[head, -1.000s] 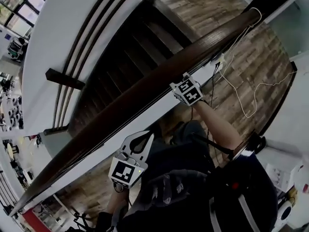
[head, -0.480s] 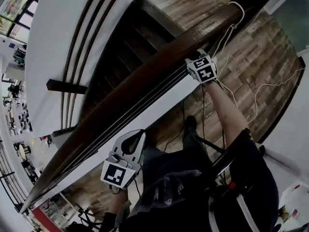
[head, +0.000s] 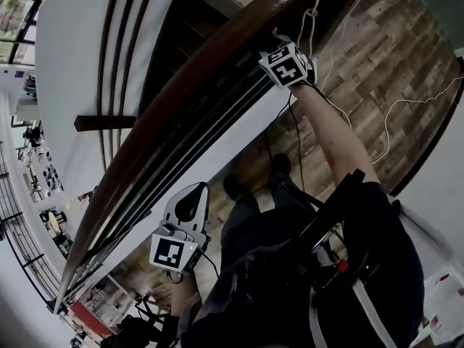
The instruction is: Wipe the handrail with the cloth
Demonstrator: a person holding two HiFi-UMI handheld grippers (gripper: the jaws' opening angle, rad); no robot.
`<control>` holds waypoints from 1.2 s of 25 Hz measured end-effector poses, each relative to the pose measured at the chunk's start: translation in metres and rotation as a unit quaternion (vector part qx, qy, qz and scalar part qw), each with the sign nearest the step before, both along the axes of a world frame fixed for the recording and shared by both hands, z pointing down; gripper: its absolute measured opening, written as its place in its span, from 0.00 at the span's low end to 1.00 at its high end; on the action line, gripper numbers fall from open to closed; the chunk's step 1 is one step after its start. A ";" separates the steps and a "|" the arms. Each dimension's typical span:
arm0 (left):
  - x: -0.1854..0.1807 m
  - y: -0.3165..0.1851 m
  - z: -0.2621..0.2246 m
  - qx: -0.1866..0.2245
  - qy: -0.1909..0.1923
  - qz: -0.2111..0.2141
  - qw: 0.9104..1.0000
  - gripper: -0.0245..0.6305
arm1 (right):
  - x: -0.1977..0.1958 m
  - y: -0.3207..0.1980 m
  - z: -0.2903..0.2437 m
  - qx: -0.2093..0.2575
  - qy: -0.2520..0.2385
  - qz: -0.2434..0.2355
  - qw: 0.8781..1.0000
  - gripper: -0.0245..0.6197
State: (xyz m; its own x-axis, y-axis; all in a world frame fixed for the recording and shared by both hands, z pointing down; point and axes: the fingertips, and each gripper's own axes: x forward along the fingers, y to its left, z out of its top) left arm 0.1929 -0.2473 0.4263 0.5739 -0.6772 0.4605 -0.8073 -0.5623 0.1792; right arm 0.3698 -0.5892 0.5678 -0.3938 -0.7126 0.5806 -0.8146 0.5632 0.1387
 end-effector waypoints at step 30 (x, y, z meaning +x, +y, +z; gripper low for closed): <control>-0.151 0.084 -0.072 0.148 0.058 0.010 0.987 0.05 | -0.274 0.362 -0.133 -0.081 -0.104 -0.345 0.929 0.14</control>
State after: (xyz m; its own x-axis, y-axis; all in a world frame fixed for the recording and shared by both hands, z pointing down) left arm 0.0419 -0.1637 0.3539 0.6265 -0.7595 0.1751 -0.7786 -0.6202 0.0960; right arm 0.0959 -0.2272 0.4348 -0.8403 -0.1594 0.5182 -0.2521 0.9611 -0.1131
